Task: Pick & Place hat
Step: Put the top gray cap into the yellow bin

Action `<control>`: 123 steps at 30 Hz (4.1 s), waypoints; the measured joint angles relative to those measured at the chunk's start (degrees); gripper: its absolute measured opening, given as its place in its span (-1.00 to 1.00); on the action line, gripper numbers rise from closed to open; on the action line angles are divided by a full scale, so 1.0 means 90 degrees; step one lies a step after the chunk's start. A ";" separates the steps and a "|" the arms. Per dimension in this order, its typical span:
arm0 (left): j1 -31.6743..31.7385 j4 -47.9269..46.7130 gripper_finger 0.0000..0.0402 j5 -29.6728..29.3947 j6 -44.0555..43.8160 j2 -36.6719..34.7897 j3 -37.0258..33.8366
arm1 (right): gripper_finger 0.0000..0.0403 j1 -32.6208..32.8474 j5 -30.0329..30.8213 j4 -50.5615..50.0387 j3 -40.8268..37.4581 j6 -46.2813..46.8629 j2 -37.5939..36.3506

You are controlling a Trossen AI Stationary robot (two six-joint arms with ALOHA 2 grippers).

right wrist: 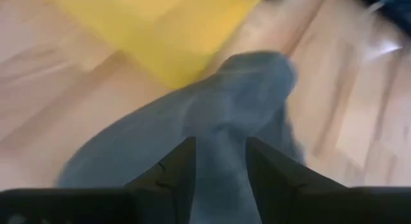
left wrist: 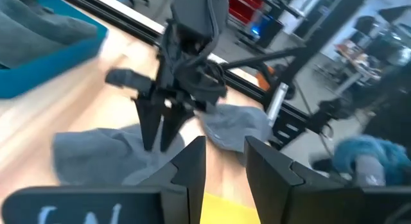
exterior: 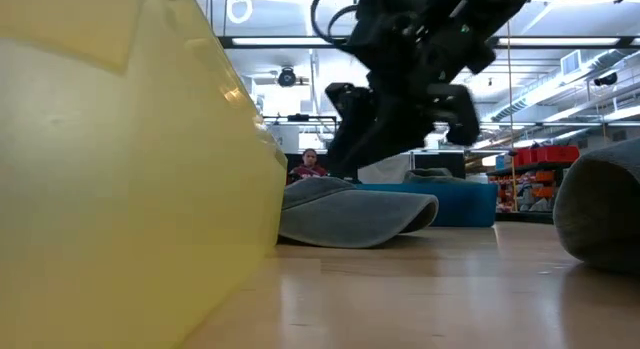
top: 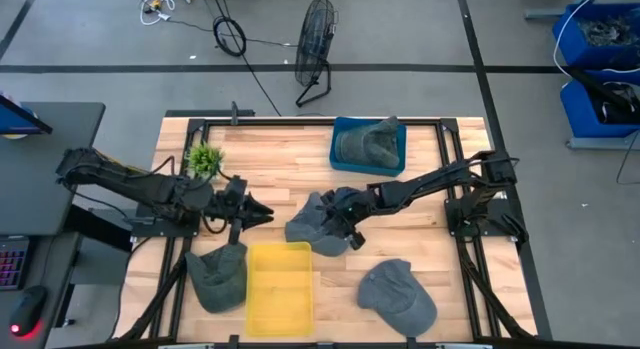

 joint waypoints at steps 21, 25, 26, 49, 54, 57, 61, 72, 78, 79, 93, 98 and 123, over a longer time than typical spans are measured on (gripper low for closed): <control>-0.0062 0.0069 -0.44 -0.0716 -0.0545 0.0112 0.0000 | -0.94 -0.0074 0.0269 -0.0366 -0.0010 -0.0162 -0.0094; -0.0062 0.0659 -0.44 -0.0718 -0.0392 0.0498 -0.0005 | -0.94 -0.0056 0.1293 -0.0526 -0.0010 -0.0242 -0.0654; -0.0062 0.0915 -0.44 -0.0718 -0.0200 0.0655 -0.0005 | -0.96 -0.0056 0.1600 -0.0525 -0.0010 -0.0233 -0.0777; 0.1237 0.3169 -0.03 -0.0004 0.3583 0.3264 0.0000 | -0.96 -0.0070 0.1008 -0.0369 -0.0007 0.0644 -0.1306; 0.1363 0.3496 -0.07 0.0419 0.3838 0.3675 0.0002 | -0.96 -0.0070 0.0981 -0.0376 -0.0007 0.0666 -0.1306; 0.1388 0.3528 -0.09 0.0691 0.3653 0.3869 0.0002 | -0.96 -0.0070 0.0984 -0.0368 -0.0007 0.0624 -0.1306; 0.1386 0.3520 -0.11 0.0711 0.3528 0.4109 0.0002 | -0.96 -0.0070 0.0988 -0.0340 -0.0007 0.0569 -0.1306; 0.1381 0.3497 -0.68 0.0713 0.3521 0.4249 0.0002 | -0.91 -0.0068 0.1000 -0.0345 -0.0005 0.0668 -0.1306; 0.1359 0.3467 -0.96 0.0702 0.3310 0.4245 0.0002 | -0.75 -0.0068 0.1492 -0.0614 0.0002 0.0816 -0.1307; 0.1327 0.3460 -0.97 0.0691 0.3307 0.4229 0.0002 | -0.72 -0.0060 0.1601 -0.0712 0.0002 0.0844 -0.1322; -0.0203 -0.1022 -0.98 0.0578 0.3712 0.2223 0.1272 | -0.45 0.0391 0.1783 -0.2150 0.0005 0.1846 -0.2582; -0.1350 -0.2046 -0.98 0.0775 0.3446 0.2262 0.1795 | -0.45 0.0406 0.1780 -0.2562 0.0005 0.1883 -0.2788; -0.1619 -0.0940 -0.94 0.0492 0.3107 0.4676 0.1579 | -0.44 0.0403 0.1775 -0.2597 0.0000 0.2325 -0.2763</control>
